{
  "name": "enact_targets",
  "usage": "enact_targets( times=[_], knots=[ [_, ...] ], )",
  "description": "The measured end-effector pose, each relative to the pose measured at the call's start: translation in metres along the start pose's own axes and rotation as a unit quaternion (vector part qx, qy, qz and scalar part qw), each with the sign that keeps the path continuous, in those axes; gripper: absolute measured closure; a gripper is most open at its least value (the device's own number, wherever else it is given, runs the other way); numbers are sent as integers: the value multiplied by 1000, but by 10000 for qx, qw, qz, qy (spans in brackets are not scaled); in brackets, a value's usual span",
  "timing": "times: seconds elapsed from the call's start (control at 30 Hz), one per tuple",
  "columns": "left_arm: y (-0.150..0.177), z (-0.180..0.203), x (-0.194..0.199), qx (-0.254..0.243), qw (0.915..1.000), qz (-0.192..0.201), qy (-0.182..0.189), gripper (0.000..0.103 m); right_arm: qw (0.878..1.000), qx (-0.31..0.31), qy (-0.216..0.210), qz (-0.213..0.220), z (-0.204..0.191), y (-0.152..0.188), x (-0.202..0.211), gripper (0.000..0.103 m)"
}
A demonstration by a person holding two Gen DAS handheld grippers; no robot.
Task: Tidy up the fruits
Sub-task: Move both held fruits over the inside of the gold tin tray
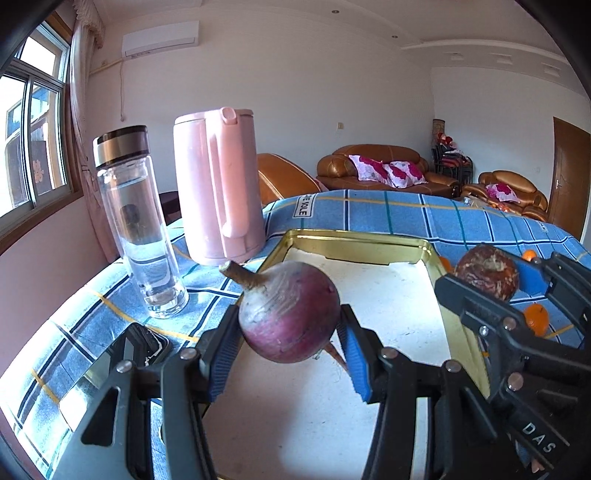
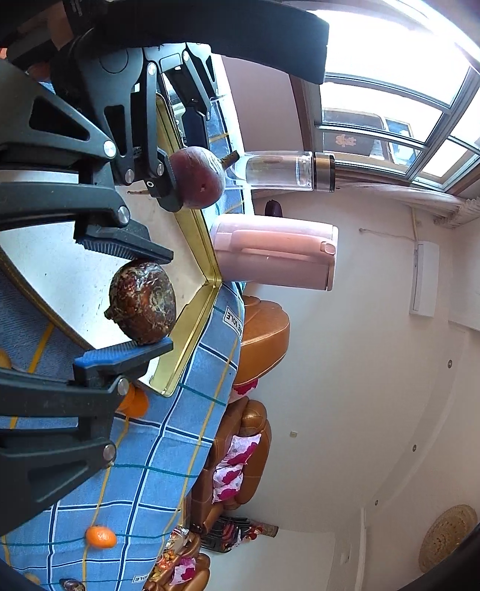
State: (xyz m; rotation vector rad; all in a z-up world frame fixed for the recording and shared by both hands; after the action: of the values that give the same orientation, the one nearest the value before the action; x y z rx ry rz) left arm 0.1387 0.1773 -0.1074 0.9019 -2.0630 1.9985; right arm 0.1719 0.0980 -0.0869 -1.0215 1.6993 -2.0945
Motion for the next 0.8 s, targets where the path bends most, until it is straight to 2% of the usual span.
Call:
enact_targets(
  times=[0.53, 0.8],
  knots=[
    [9, -3, -15, -48, 9994, -332, 26, 49, 9983, -65, -56, -576, -4, 16, -29, 60],
    [10, -2, -20, -108, 9989, -446, 18, 49, 9975, -145, -75, -683, -1, 18, -31, 60]
  ],
)
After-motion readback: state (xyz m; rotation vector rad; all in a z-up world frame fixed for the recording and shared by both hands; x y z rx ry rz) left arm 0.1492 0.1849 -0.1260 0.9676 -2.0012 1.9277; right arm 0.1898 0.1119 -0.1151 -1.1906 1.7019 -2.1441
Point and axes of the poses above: each gripper's, at about its wrist camera, not at the fingertips, and x roughly against the way its jaws point, z to its right, y to its underside, the point moved 9 cm from there along -x, roughly the way its jaws point, and after that the axes turned 4 degrees about -x, right-handed, at the moved point
